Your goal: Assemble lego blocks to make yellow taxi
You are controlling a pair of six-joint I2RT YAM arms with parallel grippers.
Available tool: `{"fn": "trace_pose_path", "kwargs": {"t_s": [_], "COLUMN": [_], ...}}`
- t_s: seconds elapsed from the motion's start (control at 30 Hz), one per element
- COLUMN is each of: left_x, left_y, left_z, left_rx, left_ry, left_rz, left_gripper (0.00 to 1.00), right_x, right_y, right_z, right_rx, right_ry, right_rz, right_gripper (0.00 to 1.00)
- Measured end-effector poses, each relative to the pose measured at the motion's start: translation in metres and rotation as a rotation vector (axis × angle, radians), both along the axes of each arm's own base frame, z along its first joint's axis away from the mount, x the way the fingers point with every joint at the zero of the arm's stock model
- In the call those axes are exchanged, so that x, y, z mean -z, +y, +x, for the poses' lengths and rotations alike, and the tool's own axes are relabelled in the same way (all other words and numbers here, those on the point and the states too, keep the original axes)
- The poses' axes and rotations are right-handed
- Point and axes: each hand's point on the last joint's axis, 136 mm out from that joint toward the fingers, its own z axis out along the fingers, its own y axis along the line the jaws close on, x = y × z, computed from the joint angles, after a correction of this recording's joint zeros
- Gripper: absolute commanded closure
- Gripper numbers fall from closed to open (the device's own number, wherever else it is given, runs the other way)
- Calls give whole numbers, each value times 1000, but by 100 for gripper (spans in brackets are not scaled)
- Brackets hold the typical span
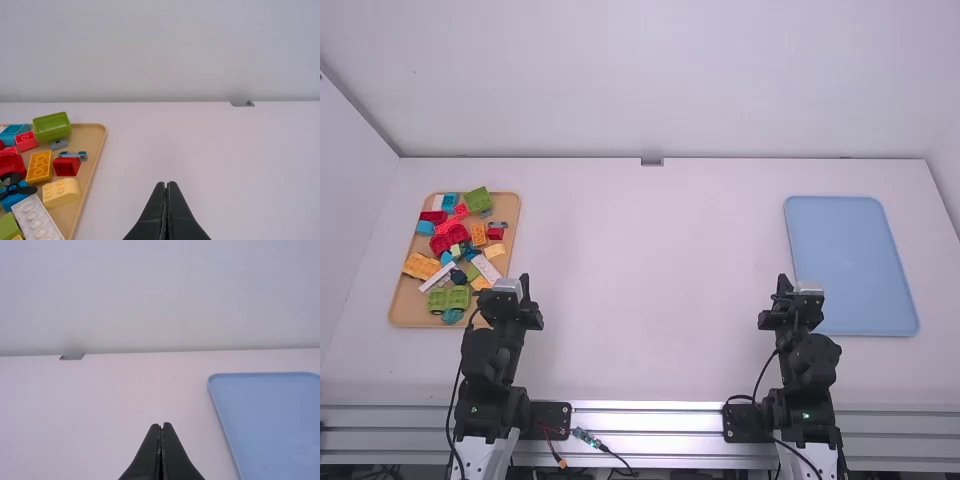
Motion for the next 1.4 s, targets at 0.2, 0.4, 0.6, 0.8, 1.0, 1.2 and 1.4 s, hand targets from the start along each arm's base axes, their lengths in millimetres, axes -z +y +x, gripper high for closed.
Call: {"fn": "trace_pose_path", "kwargs": {"t_s": [0.2, 0.4, 0.6, 0.8, 1.0, 1.2, 1.4], "left_x": [-2, -20, -47, -63, -83, -103, -122], "left_y": [7, 8, 8, 8, 5, -1, 0], "left_z": [2, 3, 4, 6, 7, 9, 10], "left_rx": [-30, -35, -34, -33, -12, 20, 16], "left_ry": [-5, -39, -94, -124, -165, -200, -241], "left_rz": [-21, -26, -26, -28, -44, -61, -64], "left_gripper": [95, 91, 87, 83, 79, 75, 71], "right_x": [-3, -19, -36, -54, -71, -87, -85], "right_y": [2, 1, -1, -10, -16, -13, -4], "right_z": [2, 3, 5, 6, 8, 9, 13], "right_rx": [-5, 0, 9, 44, 62, 51, 12], "right_ry": [-7, -37, -61, -89, -120, -136, -101], "right_rz": [-24, -59, -78, -84, -93, -106, -105], "right_gripper": [95, 91, 87, 83, 79, 75, 71]}}
